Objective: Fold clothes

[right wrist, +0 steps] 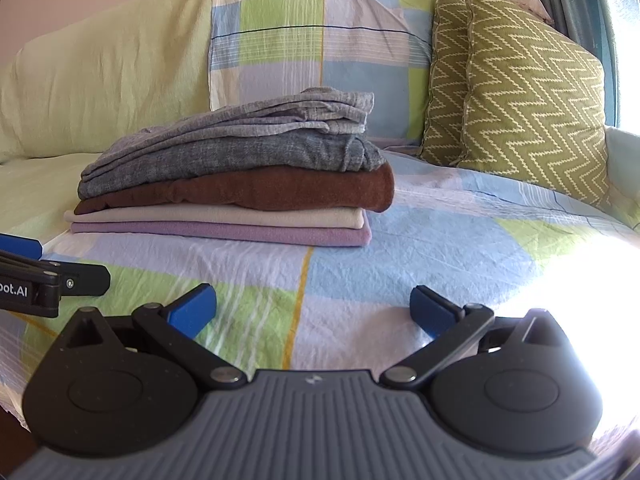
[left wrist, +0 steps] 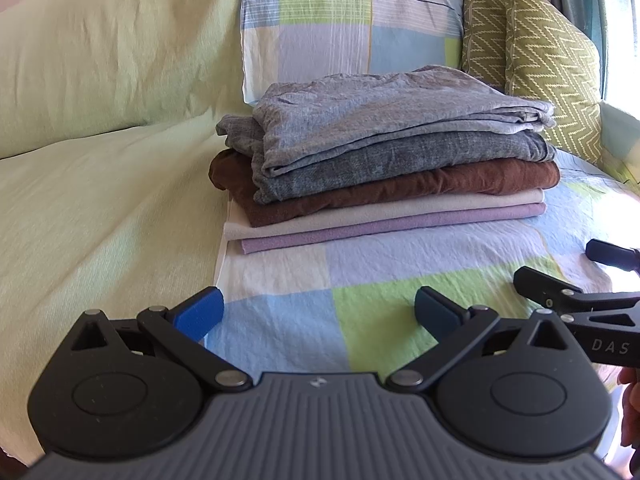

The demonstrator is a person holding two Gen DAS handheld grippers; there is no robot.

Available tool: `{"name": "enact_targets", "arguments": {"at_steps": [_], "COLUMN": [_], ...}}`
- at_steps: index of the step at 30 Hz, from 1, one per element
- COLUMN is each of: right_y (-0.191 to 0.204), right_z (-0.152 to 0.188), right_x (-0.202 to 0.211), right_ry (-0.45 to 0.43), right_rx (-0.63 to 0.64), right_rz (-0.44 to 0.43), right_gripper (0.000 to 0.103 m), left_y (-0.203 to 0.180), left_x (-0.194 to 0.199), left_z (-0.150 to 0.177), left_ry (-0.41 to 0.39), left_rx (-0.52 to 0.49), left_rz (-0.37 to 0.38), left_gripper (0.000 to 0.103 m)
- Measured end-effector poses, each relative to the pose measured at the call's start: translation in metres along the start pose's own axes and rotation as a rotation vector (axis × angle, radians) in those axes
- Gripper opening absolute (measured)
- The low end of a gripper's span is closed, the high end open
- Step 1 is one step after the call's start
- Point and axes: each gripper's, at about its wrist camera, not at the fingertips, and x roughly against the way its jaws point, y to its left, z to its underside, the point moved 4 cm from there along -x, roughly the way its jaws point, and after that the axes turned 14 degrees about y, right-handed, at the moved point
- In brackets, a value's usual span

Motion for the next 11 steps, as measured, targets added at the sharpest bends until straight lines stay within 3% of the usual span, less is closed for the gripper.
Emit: {"name": "enact_targets", "arguments": {"at_steps": [11], "right_y": [-0.0003], "right_z": [0.0011], "right_x": [0.0005], "right_ry": [-0.010], "right_rx": [0.005], "right_rz": [0.002], "right_gripper": [0.102], "left_y": [-0.0011], "left_x": [0.0000], "left_z": [0.0004], "left_ry": [-0.010], "left_rx": [-0.003], "left_rz": [-0.005], "left_gripper": [0.103]}}
